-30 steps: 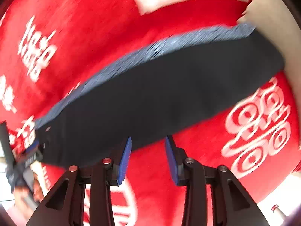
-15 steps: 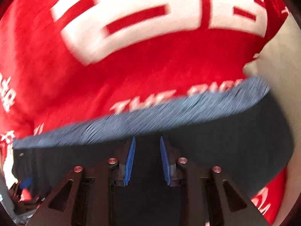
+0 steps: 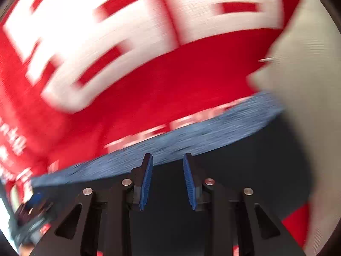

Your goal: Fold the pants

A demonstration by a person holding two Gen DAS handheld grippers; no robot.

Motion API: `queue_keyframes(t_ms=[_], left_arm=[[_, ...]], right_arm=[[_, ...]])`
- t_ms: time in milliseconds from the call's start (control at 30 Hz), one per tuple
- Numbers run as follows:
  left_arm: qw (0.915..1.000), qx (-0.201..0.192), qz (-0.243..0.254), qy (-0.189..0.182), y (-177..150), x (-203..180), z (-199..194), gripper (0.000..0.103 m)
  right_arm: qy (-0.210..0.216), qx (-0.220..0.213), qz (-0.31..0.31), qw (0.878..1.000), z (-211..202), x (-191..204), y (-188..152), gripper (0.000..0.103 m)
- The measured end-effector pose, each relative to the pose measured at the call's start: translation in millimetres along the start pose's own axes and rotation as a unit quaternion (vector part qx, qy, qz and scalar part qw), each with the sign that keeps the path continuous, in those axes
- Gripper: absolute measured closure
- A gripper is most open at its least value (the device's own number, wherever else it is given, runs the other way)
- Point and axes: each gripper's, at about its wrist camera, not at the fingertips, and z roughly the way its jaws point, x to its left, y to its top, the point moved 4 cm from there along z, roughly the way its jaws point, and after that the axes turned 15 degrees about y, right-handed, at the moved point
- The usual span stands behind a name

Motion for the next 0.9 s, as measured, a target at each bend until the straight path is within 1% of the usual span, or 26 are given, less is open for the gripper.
queue_keyframes(t_ms=[33, 100, 133, 167, 200, 233, 267, 300, 367, 433, 467, 500, 600, 700, 733, 767, 800, 833, 867, 900], left_arm=[[1.0, 0.003, -0.002, 0.006, 8, -7, 9, 0.0], [0.9996, 0.012, -0.005, 0.026, 19, -13, 22, 0.0], [0.9991, 0.019, -0.012, 0.035, 22, -16, 30, 0.0], [0.999, 0.02, -0.019, 0.036, 22, -14, 31, 0.0], [0.9987, 0.022, -0.03, 0.036, 24, -11, 36, 0.0], [0.998, 0.025, -0.041, 0.043, 28, -5, 42, 0.0], [0.9976, 0.025, -0.045, 0.046, 28, -1, 45, 0.0], [0.9971, 0.027, -0.05, 0.051, 31, 6, 48, 0.0], [0.9964, 0.031, -0.047, 0.063, 35, 14, 48, 0.0], [0.996, 0.03, -0.039, 0.075, 35, 23, 38, 0.0], [0.9968, 0.024, -0.036, 0.067, 34, 26, 30, 0.0], [0.9977, 0.018, -0.034, 0.057, 26, 32, 19, 0.0], [0.9994, 0.009, -0.008, 0.032, 3, 24, -11, 0.0], [0.9988, 0.028, 0.034, 0.02, -33, 4, -18, 0.0], [0.9975, 0.04, 0.053, 0.023, -48, -5, -13, 0.0], [0.9969, 0.045, 0.059, 0.027, -59, -11, -11, 0.0], [0.9975, 0.04, 0.05, 0.03, -66, -12, -8, 0.0], [0.9991, 0.024, 0.027, 0.023, -69, -9, -9, 0.0], [0.9994, 0.027, 0.016, 0.018, -71, -7, -8, 0.0], [0.9995, 0.03, 0.006, 0.009, -72, -3, -5, 0.0]], right_arm=[[0.026, 0.012, -0.012, 1.0, 11, 17, -5, 0.07], [0.045, 0.027, -0.04, 0.998, 26, 40, -10, 0.063], [0.046, 0.035, -0.059, 0.997, 33, 47, -13, 0.056], [0.04, 0.044, -0.078, 0.995, 41, 52, -15, 0.052], [0.032, 0.051, -0.09, 0.994, 47, 52, -17, 0.053], [0.021, 0.054, -0.099, 0.993, 50, 46, -16, 0.053], [0.016, 0.05, -0.101, 0.994, 48, 40, -16, 0.056], [0.013, 0.042, -0.098, 0.994, 43, 31, -13, 0.056], [-0.018, 0.023, -0.081, 0.996, 28, 7, -6, 0.056], [-0.062, 0.009, -0.052, 0.997, 8, -19, -1, 0.054], [-0.08, 0.003, -0.034, 0.996, -6, -30, 0, 0.053], [-0.086, -0.004, -0.022, 0.996, -17, -36, -1, 0.053], [-0.081, -0.02, 0.003, 0.996, -51, -42, -20, 0.052], [-0.084, -0.016, 0.004, 0.996, -63, -35, -53, 0.044], [-0.086, -0.01, 0.0, 0.996, -60, -33, -66, 0.041], [-0.092, -0.004, -0.003, 0.996, -56, -35, -77, 0.04], [-0.1, 0.004, -0.004, 0.995, -49, -37, -86, 0.039], [-0.108, 0.007, -0.009, 0.994, -44, -43, -93, 0.038], [-0.111, -0.004, -0.019, 0.994, -46, -44, -96, 0.03], [-0.107, -0.017, -0.033, 0.994, -45, -41, -97, 0.024]])
